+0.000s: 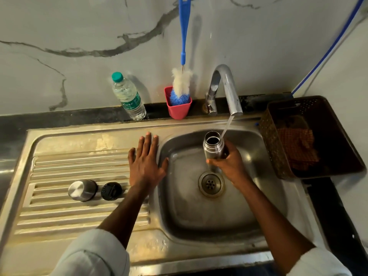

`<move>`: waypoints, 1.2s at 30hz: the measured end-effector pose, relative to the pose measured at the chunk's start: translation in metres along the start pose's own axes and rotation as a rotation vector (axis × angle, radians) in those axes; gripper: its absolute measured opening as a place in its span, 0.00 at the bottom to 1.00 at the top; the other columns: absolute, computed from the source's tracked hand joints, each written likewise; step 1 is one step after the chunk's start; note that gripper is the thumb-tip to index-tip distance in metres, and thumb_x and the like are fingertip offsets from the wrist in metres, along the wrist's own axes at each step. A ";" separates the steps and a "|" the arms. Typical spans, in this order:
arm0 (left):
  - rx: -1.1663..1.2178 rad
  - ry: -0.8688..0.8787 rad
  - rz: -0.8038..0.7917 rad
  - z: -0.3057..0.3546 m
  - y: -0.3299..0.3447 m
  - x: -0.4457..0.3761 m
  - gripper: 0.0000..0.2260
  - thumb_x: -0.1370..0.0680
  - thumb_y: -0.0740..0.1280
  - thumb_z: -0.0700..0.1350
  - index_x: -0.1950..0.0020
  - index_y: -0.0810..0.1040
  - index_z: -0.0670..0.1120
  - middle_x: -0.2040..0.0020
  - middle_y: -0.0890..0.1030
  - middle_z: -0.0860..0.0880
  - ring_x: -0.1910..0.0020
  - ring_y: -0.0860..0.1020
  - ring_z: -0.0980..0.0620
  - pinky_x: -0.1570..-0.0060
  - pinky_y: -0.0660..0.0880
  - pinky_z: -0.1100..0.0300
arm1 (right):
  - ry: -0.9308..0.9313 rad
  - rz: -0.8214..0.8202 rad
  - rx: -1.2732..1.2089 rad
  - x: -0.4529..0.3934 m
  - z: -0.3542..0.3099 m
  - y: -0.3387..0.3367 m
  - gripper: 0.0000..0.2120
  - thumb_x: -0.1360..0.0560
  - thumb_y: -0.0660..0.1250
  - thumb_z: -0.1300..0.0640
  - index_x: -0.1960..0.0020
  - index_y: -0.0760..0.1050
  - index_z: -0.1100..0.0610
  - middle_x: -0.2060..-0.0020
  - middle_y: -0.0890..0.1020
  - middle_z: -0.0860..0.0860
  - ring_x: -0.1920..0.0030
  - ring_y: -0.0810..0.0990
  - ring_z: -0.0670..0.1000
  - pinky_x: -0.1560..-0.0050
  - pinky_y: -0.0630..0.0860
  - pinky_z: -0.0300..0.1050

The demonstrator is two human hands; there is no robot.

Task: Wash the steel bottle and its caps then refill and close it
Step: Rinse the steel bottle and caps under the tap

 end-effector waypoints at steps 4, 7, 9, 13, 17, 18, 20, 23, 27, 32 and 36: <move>-0.001 -0.008 -0.011 0.001 -0.002 -0.001 0.39 0.18 0.57 0.67 0.13 0.44 0.55 0.13 0.42 0.52 0.14 0.42 0.50 0.18 0.49 0.40 | 0.161 0.032 -0.405 0.014 -0.012 0.000 0.30 0.34 0.79 0.69 0.36 0.78 0.51 0.45 0.85 0.53 0.45 0.84 0.54 0.53 0.81 0.47; -0.003 -0.005 -0.011 0.001 -0.001 0.000 0.39 0.18 0.57 0.68 0.13 0.43 0.55 0.13 0.41 0.52 0.14 0.41 0.50 0.17 0.48 0.39 | 0.478 0.056 -0.775 0.019 -0.005 -0.006 0.26 0.30 0.76 0.54 0.33 0.77 0.48 0.44 0.83 0.55 0.43 0.82 0.58 0.47 0.80 0.57; -0.001 -0.003 -0.017 0.000 0.000 -0.001 0.40 0.18 0.57 0.68 0.13 0.42 0.55 0.13 0.40 0.52 0.14 0.41 0.50 0.17 0.47 0.39 | 0.629 0.034 -0.931 0.017 -0.004 -0.006 0.26 0.29 0.76 0.47 0.33 0.77 0.54 0.44 0.84 0.59 0.43 0.82 0.61 0.47 0.81 0.60; -0.008 -0.007 -0.013 0.000 0.002 -0.001 0.40 0.18 0.58 0.68 0.13 0.43 0.56 0.13 0.40 0.52 0.14 0.41 0.50 0.17 0.48 0.39 | 0.713 0.077 -1.176 0.003 -0.014 0.008 0.29 0.27 0.73 0.41 0.34 0.78 0.59 0.49 0.85 0.61 0.48 0.83 0.60 0.60 0.84 0.53; -0.012 -0.004 -0.015 0.000 0.002 -0.001 0.39 0.18 0.57 0.68 0.13 0.43 0.55 0.13 0.41 0.51 0.14 0.41 0.49 0.17 0.48 0.39 | 0.747 0.028 -1.408 -0.017 -0.026 0.023 0.32 0.25 0.71 0.40 0.34 0.77 0.64 0.43 0.82 0.65 0.53 0.84 0.60 0.66 0.83 0.47; -0.013 -0.006 -0.019 0.000 0.002 -0.001 0.39 0.18 0.57 0.68 0.13 0.43 0.55 0.13 0.40 0.51 0.14 0.41 0.49 0.17 0.48 0.39 | 0.757 0.017 -1.455 -0.022 -0.029 0.026 0.30 0.24 0.70 0.41 0.35 0.78 0.65 0.46 0.83 0.65 0.56 0.85 0.60 0.69 0.83 0.46; -0.019 -0.006 -0.023 -0.001 0.003 -0.001 0.40 0.18 0.56 0.69 0.13 0.41 0.55 0.13 0.39 0.51 0.14 0.40 0.49 0.17 0.47 0.39 | 0.776 0.008 -1.534 -0.030 -0.033 0.031 0.26 0.24 0.69 0.43 0.39 0.79 0.65 0.53 0.85 0.64 0.61 0.86 0.59 0.72 0.81 0.44; -0.014 0.001 -0.026 -0.001 0.004 -0.002 0.40 0.18 0.56 0.69 0.13 0.41 0.56 0.13 0.39 0.52 0.15 0.40 0.49 0.17 0.47 0.39 | 0.798 -0.058 -1.580 -0.030 -0.038 0.035 0.25 0.25 0.71 0.43 0.42 0.79 0.64 0.55 0.84 0.63 0.59 0.85 0.58 0.73 0.81 0.46; -0.013 0.004 -0.021 -0.003 0.006 -0.002 0.40 0.18 0.55 0.70 0.13 0.41 0.56 0.13 0.40 0.51 0.14 0.40 0.49 0.17 0.48 0.38 | 0.681 -0.118 -1.300 -0.021 -0.040 0.031 0.21 0.30 0.71 0.42 0.50 0.84 0.60 0.55 0.85 0.59 0.59 0.87 0.58 0.63 0.85 0.50; 0.026 0.031 -0.022 -0.003 0.004 -0.001 0.40 0.18 0.53 0.72 0.13 0.42 0.56 0.13 0.39 0.52 0.15 0.39 0.50 0.17 0.45 0.39 | 0.602 -0.239 -0.971 -0.005 -0.044 0.018 0.22 0.22 0.69 0.41 0.36 0.77 0.54 0.52 0.82 0.57 0.48 0.81 0.58 0.47 0.81 0.57; 0.095 0.023 -0.018 -0.001 0.001 -0.002 0.39 0.19 0.54 0.72 0.13 0.48 0.55 0.13 0.42 0.51 0.14 0.41 0.50 0.17 0.42 0.41 | 0.489 -0.163 -0.647 0.010 -0.059 0.010 0.21 0.27 0.76 0.50 0.36 0.78 0.52 0.50 0.84 0.56 0.47 0.83 0.57 0.50 0.82 0.57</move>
Point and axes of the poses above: each hand's wrist, its own x-axis away from the middle knuckle, its own y-axis out of the palm, z = x × y, the point moved 1 cm from there along -x, towards the middle knuckle
